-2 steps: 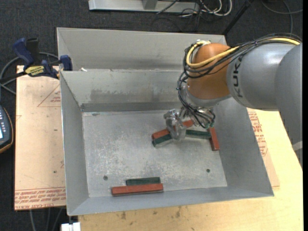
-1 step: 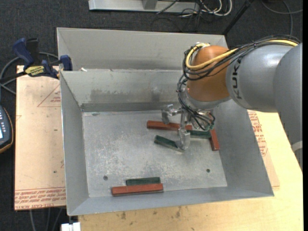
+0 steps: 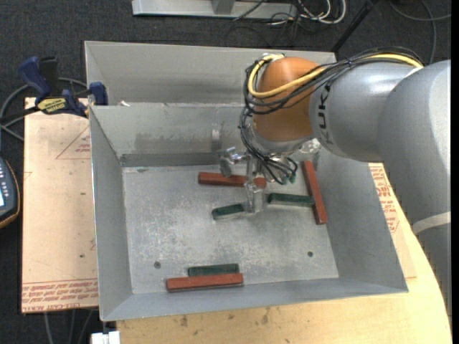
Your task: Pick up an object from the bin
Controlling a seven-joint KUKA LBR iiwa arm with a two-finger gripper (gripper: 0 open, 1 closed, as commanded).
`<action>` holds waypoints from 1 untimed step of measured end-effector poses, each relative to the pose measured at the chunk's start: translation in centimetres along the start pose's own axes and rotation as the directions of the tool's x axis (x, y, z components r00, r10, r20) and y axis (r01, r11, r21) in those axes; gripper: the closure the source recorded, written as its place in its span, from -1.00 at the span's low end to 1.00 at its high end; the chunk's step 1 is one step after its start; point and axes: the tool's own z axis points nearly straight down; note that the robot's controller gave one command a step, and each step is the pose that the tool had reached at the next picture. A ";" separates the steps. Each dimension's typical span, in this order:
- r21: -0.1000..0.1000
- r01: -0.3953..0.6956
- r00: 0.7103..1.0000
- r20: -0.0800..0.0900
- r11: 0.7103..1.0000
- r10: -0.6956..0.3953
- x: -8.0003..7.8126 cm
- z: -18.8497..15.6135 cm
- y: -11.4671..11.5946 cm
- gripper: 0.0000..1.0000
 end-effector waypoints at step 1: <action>0.000 -0.005 1.000 0.004 1.000 0.005 -0.2 -0.6 -0.2 1.00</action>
Offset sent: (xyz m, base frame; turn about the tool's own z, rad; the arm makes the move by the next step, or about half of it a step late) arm 0.0000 0.0000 0.0000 0.0000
